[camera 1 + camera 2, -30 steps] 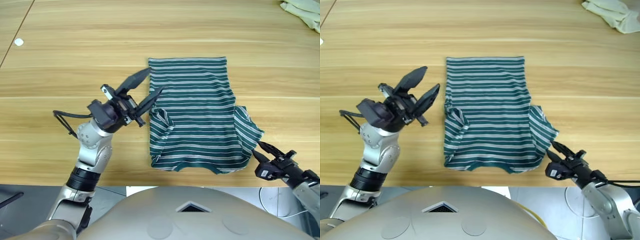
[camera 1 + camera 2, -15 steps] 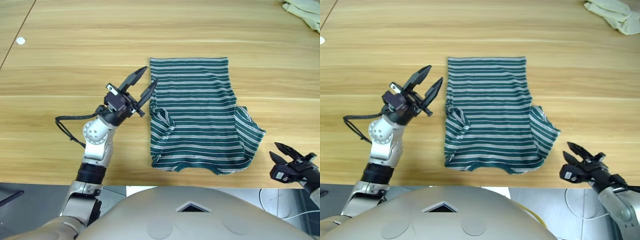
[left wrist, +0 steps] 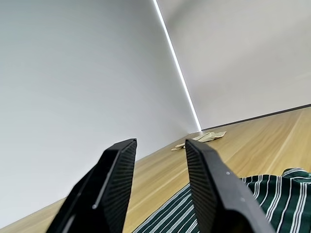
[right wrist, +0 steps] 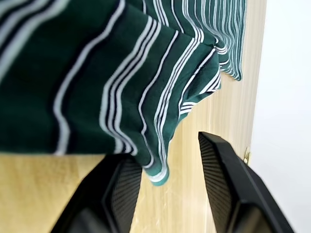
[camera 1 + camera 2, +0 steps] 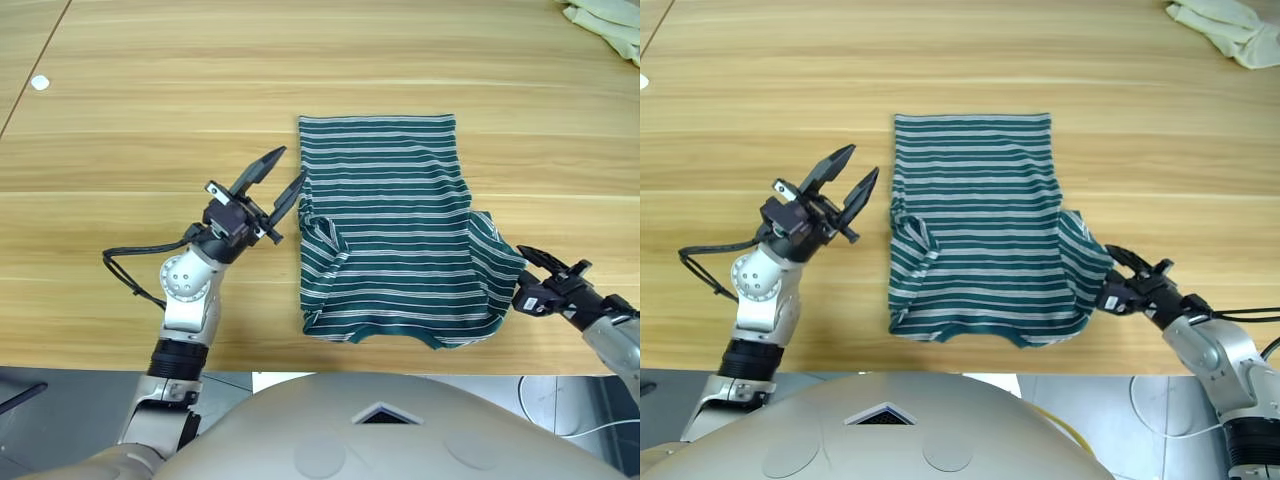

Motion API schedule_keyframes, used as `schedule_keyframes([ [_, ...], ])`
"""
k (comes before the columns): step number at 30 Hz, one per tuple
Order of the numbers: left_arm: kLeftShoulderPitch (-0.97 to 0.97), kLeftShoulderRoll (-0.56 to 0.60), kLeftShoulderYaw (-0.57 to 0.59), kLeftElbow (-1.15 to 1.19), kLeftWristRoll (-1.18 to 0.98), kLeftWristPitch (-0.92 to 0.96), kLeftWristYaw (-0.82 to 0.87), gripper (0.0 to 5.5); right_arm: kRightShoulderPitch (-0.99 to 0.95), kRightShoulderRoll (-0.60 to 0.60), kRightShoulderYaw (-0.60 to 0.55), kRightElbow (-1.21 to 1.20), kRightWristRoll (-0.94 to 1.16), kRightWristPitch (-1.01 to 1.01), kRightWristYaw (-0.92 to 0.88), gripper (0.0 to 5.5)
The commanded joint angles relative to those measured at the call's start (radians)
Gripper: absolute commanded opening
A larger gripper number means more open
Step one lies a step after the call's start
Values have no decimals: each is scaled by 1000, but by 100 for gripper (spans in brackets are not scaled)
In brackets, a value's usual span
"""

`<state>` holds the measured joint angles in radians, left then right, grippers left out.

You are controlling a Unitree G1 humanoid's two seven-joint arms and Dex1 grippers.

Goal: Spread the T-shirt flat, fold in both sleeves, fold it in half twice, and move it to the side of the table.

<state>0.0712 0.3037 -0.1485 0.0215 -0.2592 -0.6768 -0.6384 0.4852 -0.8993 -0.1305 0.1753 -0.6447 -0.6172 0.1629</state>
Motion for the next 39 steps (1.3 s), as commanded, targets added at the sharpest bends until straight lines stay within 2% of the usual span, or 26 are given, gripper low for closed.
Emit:
schedule_keyframes([
  [1, 6, -2, -1, -13, 8, -12, -6, 188, 22, -14, 73, 71, -33, 32, 39, 178],
  [11, 44, -9, -21, -29, -4, -27, -17, 188, -9, -38, 115, 111, -11, 62, 14, 2],
  [21, 53, -3, -17, -30, -18, -27, -23, 188, -29, -21, 114, 58, 64, 13, -41, 2],
  [25, 48, -6, -12, -17, -23, -31, -27, 188, -83, 24, 68, 15, 163, -10, -87, 2],
  [31, 35, -21, -8, 23, -12, -40, -20, 188, -141, 65, 8, -28, 202, 6, -132, 2],
  [39, 24, -34, -20, 46, -5, -51, -36, 188, -125, 96, 66, -122, 218, -27, -54, 2],
])
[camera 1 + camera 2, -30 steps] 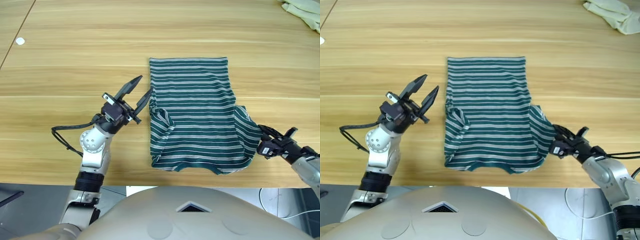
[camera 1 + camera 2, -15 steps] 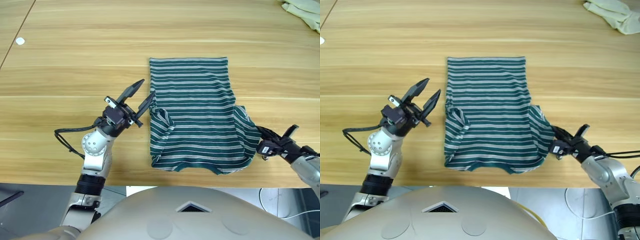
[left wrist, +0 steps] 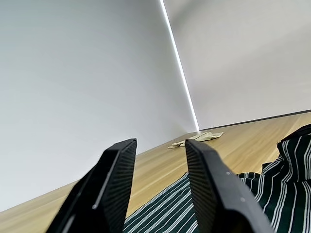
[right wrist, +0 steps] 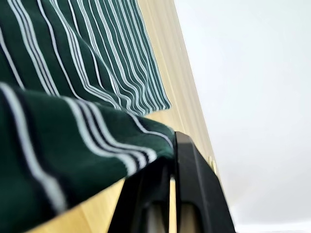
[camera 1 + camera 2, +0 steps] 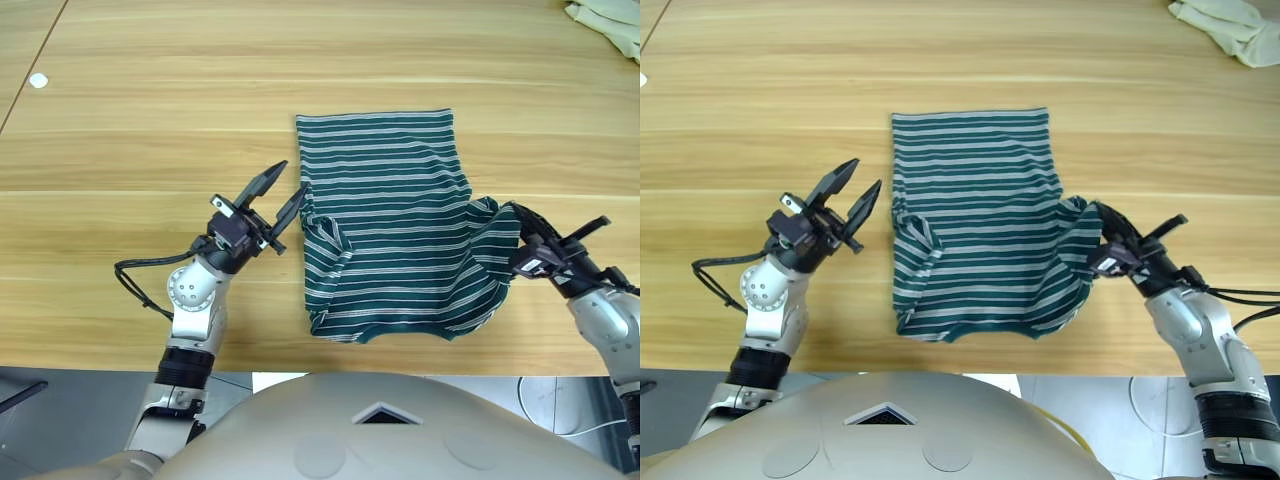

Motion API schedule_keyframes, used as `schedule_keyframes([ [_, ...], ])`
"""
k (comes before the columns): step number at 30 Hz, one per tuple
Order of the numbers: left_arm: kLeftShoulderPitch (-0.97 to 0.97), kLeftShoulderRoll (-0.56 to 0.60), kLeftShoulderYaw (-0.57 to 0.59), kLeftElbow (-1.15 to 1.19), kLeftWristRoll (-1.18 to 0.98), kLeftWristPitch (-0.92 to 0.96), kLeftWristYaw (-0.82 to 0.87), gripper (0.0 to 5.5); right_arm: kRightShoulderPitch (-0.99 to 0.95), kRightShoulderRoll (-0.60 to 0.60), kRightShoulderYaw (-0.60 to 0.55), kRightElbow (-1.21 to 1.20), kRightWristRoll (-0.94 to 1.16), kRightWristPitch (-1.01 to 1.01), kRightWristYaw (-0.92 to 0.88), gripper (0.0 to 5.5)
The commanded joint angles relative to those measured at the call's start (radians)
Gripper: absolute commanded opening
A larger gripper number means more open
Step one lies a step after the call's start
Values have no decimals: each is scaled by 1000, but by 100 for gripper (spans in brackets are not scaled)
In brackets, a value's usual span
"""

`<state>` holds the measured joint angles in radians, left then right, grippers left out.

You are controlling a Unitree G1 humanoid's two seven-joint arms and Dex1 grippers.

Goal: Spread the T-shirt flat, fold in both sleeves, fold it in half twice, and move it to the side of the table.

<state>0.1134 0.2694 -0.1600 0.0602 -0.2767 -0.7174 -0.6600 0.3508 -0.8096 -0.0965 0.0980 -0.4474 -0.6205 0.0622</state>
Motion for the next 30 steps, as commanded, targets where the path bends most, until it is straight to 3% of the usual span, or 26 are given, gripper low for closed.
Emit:
schedule_keyframes([
  [1, -20, 0, -11, 10, 15, -12, -18, 188, 21, 5, 44, -63, 26, -32, 67, 2],
  [10, -20, 2, -17, 21, 19, -23, -33, 188, 76, -35, 46, -60, 13, -28, 167, 2],
  [21, -53, -18, -21, 60, 17, -31, -38, 188, -105, 66, 197, -25, -9, -38, 207, 2],
  [26, -49, -8, -22, 59, 12, -37, -48, 188, -108, 44, 229, 9, -28, -40, 230, 2],
  [30, -36, 1, -25, 51, 13, -40, -60, 188, -90, 15, 229, 3, -8, -48, 259, 79],
])
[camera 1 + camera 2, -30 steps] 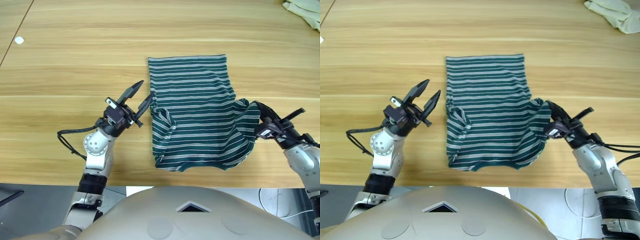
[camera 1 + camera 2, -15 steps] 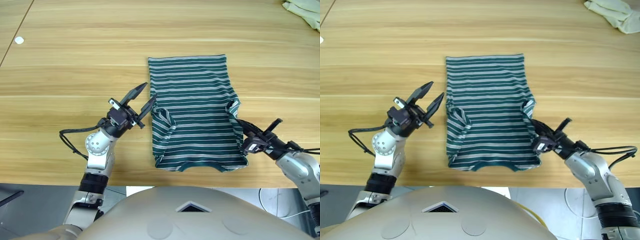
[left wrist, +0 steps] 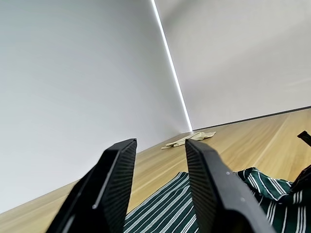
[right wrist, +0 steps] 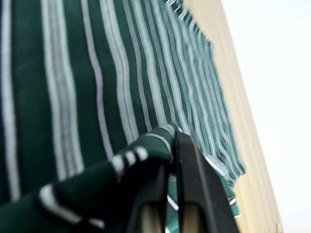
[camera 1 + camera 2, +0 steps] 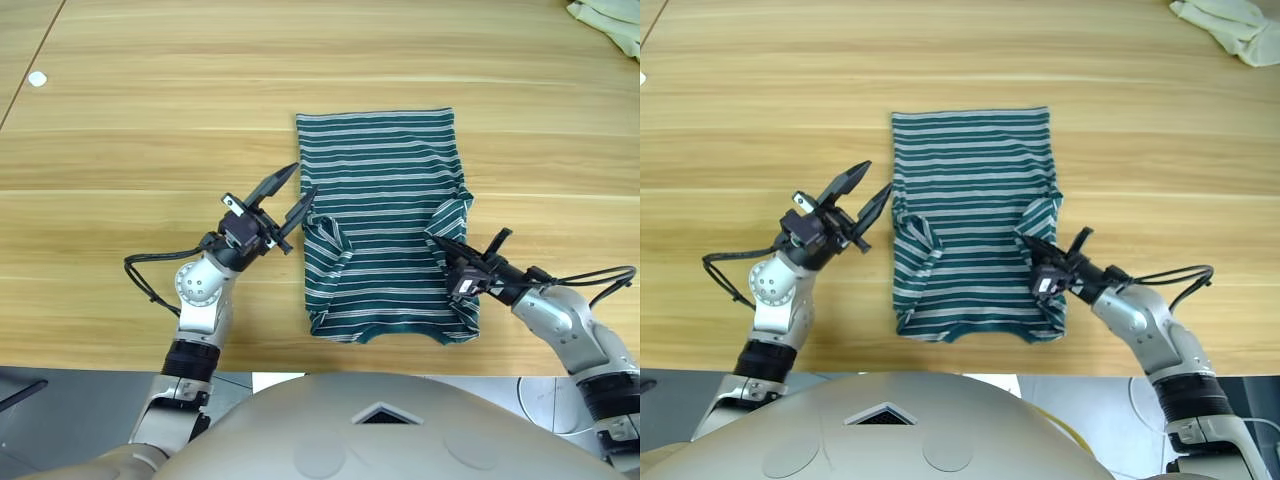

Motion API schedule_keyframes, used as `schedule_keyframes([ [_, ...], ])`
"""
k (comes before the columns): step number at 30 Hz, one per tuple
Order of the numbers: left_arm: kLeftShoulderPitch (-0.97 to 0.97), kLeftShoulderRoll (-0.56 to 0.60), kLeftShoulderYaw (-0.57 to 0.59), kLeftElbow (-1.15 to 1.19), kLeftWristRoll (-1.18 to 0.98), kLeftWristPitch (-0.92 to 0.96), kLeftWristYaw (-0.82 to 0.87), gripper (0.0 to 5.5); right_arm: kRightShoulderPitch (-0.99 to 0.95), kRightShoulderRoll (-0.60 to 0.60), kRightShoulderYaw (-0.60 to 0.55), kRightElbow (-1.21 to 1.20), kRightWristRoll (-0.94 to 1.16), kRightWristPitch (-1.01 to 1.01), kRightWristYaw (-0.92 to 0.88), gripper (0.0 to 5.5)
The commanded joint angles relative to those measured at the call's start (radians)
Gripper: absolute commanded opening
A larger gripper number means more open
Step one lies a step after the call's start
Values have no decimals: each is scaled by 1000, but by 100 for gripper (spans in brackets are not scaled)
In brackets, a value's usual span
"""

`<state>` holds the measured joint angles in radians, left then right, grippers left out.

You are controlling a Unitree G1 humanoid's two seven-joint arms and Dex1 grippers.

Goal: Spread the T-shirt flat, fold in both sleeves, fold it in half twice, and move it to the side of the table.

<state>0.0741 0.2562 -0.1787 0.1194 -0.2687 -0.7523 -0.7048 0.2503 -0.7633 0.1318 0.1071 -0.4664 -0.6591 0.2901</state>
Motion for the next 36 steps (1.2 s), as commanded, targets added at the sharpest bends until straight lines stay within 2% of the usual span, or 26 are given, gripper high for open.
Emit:
schedule_keyframes([
  [1, 7, 16, -6, -11, 4, -6, -17, 188, 18, -38, -4, -11, 16, -12, 36, 83],
  [7, 28, 25, -4, -35, 0, 1, -16, 188, 102, -94, -62, -61, 79, -11, 69, 183],
  [12, 90, 141, -29, -49, 62, -3, -94, 188, 130, -126, -63, 59, 46, 20, 80, 183],
  [18, 119, 258, -47, -53, 134, 12, -148, 188, 179, -151, -105, 38, 43, 26, 55, 183],
  [20, 111, 270, -44, -38, 143, 12, -145, 188, 196, -140, -129, -46, 136, -11, 65, 183],
  [23, 99, 300, -48, -5, 186, 15, -145, 188, 203, -103, -165, -197, 390, -76, 79, 183],
  [25, 98, 329, -57, 13, 243, 8, -148, 188, 190, -87, -190, -212, 454, -70, 82, 183],
  [29, 94, 413, -52, -20, 293, 11, -172, 188, 145, -58, -181, -156, 460, -68, 109, 183],
  [30, 103, 436, -69, -42, 301, 18, -191, 188, 137, -63, -202, -138, 497, -76, 120, 183],
  [33, 138, 496, -159, -129, 319, 49, -277, 188, 110, -102, -278, 42, 438, -106, 108, 183],
  [36, 177, 567, -209, -215, 311, 64, -340, 188, -2, -87, -288, 216, 391, -118, 78, 183],
])
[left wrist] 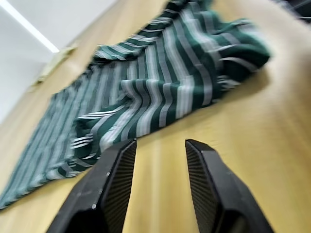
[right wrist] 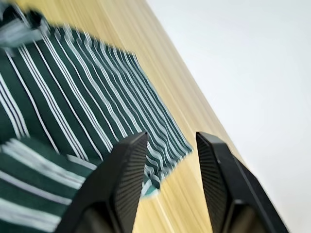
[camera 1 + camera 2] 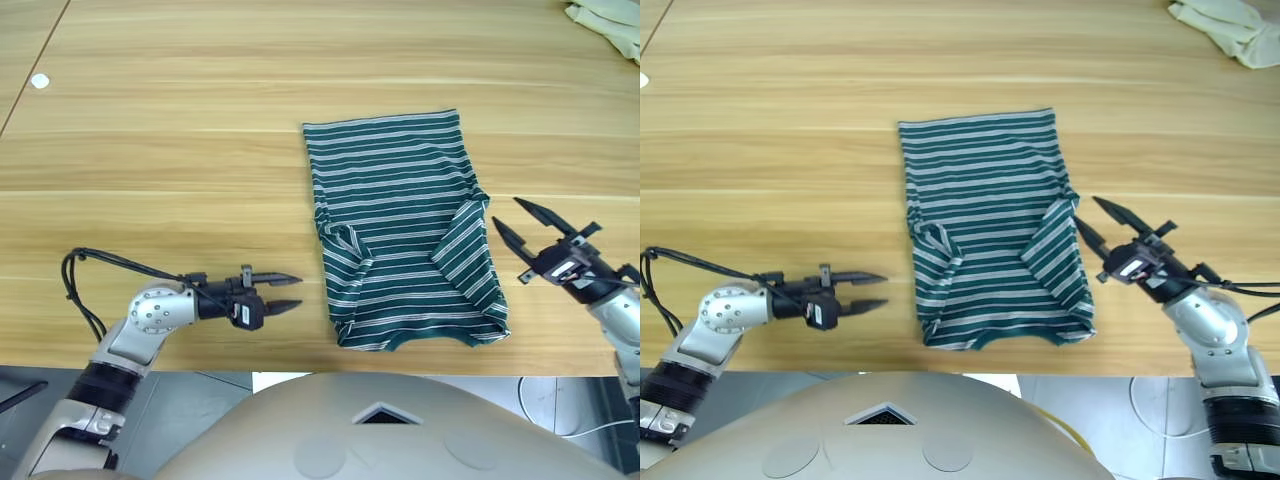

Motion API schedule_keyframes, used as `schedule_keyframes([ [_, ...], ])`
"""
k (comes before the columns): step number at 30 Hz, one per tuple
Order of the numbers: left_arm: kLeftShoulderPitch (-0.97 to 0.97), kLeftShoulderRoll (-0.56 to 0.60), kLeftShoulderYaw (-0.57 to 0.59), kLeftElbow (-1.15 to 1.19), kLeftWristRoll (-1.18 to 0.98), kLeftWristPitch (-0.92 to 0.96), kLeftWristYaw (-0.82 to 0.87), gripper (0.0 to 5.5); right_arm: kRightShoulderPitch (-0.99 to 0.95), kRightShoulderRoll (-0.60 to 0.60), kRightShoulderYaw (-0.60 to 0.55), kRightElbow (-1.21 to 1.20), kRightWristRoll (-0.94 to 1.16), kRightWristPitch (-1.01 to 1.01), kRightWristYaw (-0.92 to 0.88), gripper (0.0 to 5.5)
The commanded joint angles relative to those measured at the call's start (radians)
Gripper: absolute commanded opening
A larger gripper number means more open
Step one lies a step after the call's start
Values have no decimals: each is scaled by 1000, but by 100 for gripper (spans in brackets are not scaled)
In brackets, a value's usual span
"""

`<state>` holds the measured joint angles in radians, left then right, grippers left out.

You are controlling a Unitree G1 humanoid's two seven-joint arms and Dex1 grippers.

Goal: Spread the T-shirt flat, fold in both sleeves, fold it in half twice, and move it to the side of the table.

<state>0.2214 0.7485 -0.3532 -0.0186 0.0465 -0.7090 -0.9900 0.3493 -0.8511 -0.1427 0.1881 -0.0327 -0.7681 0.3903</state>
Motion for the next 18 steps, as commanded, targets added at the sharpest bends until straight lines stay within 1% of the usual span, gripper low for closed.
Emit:
schedule_keyframes([
  [1, 44, 106, -36, -101, -19, 22, -73, 188, -144, 10, -9, 180, -53, -10, -28, 183],
  [3, 73, 153, -34, -135, -26, 25, -88, 188, -218, 23, 1, 252, -68, -18, -37, 183],
  [6, 92, 166, -47, -149, -14, 29, -85, 188, -285, 39, 13, 308, -77, -29, -40, 183],
  [8, 79, 129, -70, -134, 0, 18, -71, 188, -312, 52, 29, 323, -83, -35, -34, 183],
  [13, 3, -14, -129, -36, 57, -16, -2, 188, -320, 47, 36, 341, -77, -48, -20, 183],
  [18, -52, -96, -153, 66, 118, -63, 74, 188, -315, 36, 27, 354, -74, -52, -16, 183],
])
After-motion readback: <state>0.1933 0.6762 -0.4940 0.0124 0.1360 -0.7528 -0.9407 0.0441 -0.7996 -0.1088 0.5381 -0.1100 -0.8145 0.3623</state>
